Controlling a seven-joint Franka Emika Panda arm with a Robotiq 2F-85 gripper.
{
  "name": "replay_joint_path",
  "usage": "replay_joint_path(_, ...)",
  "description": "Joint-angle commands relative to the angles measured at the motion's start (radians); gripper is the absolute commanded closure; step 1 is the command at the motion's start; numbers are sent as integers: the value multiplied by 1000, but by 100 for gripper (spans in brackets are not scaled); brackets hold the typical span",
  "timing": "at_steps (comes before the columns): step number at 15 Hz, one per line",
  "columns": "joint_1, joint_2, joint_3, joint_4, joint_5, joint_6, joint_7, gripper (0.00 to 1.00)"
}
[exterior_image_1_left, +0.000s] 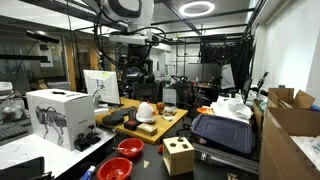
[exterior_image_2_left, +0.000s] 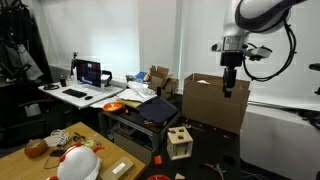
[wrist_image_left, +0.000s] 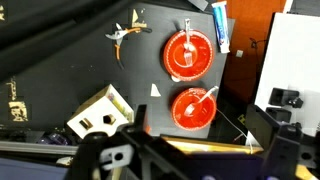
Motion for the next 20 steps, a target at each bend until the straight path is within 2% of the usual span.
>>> replay_joint_path(1,10,97,52,88,50,36,6,0)
replay_joint_path(4,21,191,98,154,61,84,70,0)
replay_joint_path(10,59,388,161,289,25,159,281,0)
replay_joint_path(20,118,637,181,462,19,128,467,0)
